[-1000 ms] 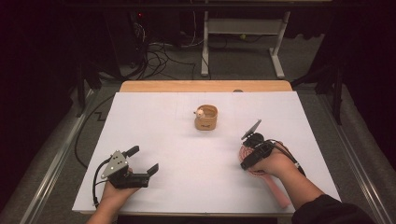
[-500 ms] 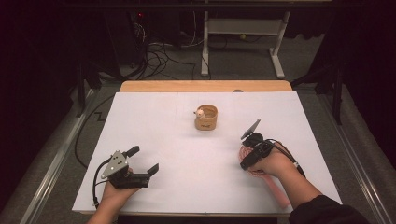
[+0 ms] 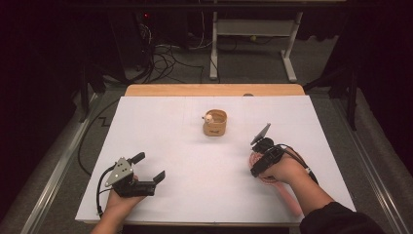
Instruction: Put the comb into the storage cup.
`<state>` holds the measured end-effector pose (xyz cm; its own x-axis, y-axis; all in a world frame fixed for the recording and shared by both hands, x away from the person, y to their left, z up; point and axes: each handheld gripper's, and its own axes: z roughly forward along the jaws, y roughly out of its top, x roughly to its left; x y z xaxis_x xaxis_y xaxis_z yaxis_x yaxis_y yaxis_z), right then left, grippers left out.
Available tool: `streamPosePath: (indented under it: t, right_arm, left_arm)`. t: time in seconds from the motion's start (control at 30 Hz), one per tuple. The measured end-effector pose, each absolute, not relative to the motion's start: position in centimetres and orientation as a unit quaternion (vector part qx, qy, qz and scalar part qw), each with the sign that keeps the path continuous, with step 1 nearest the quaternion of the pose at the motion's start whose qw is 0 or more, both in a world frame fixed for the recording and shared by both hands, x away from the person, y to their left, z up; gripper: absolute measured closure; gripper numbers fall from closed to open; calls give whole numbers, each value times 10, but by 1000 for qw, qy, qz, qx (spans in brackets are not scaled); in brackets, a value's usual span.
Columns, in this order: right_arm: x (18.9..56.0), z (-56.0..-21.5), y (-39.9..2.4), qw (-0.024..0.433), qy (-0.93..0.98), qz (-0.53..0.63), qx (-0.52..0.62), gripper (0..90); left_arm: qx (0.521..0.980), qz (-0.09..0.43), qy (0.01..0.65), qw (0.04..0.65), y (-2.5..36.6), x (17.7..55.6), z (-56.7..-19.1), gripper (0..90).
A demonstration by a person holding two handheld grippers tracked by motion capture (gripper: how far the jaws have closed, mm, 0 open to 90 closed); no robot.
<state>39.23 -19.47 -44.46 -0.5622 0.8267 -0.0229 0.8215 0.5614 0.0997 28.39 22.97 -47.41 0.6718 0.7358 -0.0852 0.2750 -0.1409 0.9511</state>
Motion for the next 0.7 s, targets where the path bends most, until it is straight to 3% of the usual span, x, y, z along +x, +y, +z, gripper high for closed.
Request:
streamPosePath:
  t: [0.7]
  right_arm:
    - [395,-443,-195,32,883,34,466,206]
  left_arm:
    - [727,207,350,553,231,284,-474,3]
